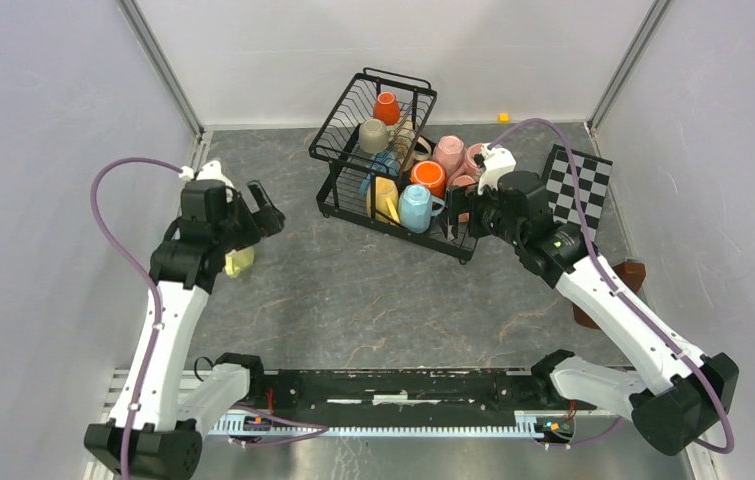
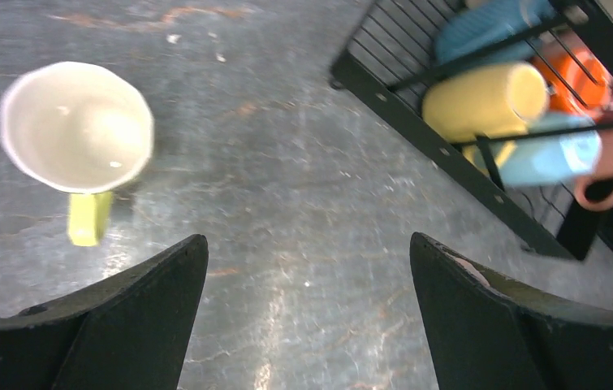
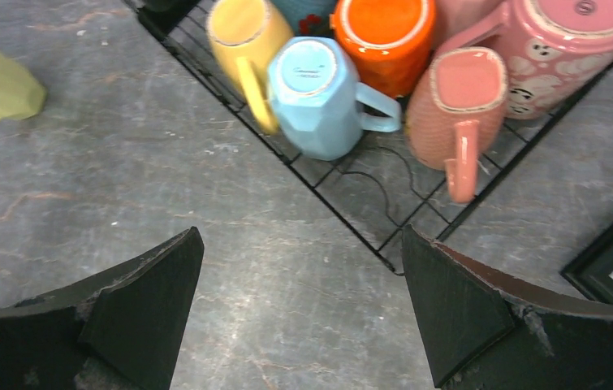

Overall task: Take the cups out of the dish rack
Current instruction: Unload the cup from the dish rack.

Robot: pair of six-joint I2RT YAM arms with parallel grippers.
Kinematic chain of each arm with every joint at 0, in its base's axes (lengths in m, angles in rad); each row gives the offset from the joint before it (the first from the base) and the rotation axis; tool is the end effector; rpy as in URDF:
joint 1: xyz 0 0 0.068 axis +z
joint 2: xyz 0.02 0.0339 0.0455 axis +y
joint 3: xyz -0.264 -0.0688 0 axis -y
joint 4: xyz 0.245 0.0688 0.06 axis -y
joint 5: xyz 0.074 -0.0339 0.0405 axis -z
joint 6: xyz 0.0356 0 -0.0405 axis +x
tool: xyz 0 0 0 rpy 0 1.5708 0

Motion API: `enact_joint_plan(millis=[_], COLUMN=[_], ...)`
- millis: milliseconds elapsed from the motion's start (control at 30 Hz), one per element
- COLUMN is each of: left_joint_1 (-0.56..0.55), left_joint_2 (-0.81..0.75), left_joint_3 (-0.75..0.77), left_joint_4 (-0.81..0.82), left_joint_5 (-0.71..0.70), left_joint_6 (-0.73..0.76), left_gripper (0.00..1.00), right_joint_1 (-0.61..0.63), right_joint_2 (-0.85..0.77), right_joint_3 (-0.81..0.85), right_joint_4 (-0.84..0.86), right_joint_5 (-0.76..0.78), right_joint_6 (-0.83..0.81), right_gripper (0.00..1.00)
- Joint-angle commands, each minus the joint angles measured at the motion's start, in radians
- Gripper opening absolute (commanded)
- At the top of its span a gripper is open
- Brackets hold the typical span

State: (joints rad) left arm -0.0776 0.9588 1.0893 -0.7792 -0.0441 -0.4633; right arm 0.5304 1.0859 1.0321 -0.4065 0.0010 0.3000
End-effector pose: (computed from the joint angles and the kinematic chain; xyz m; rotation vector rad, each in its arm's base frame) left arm 0.1903 -0.0132 0.3548 -0.4514 2.1840 -0.2486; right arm 0.2096 0.1229 0.3451 -0.2374 2.0572 0.5173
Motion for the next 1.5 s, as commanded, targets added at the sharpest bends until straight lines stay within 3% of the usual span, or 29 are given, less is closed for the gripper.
enact_joint_plan(millis=[0, 367, 900, 1167, 1467], left_joint_1=[-0.097, -0.393, -0.730, -0.746, -0.747], left_joint_2=[-0.088, -0.197, -0.051, -0.004, -0.004], left_joint_3=[-0.044, -0.127, -0.137, -0.115, -0.125], left_joint_4=[-0.015, 0.030, 0.214, 0.225, 0.219], left_joint_5=[0.082, 0.199, 0.088, 0.082, 0.059], left_joint_6=[0.004, -0.032, -0.100, -0.092, -0.118], left_gripper=[1.00, 1.00, 1.00, 1.00, 1.00], right_joint_1=[-0.025, -0.093, -0.218, -0.222, -0.223], right_joint_2=[0.019, 0.125, 0.415, 0.525, 0.589], right_joint_3=[0.005, -0.072, 0.004, 0.082, 0.105], right_joint_4=[0.014, 0.141, 0.207, 0.186, 0.172], right_joint_5=[0.086, 0.121, 0.001, 0.001, 0.001], right_joint_6=[-0.045, -0.152, -0.292, -0.377, -0.410], right_gripper=[0.98, 0.98, 0.95, 0.79, 0.52])
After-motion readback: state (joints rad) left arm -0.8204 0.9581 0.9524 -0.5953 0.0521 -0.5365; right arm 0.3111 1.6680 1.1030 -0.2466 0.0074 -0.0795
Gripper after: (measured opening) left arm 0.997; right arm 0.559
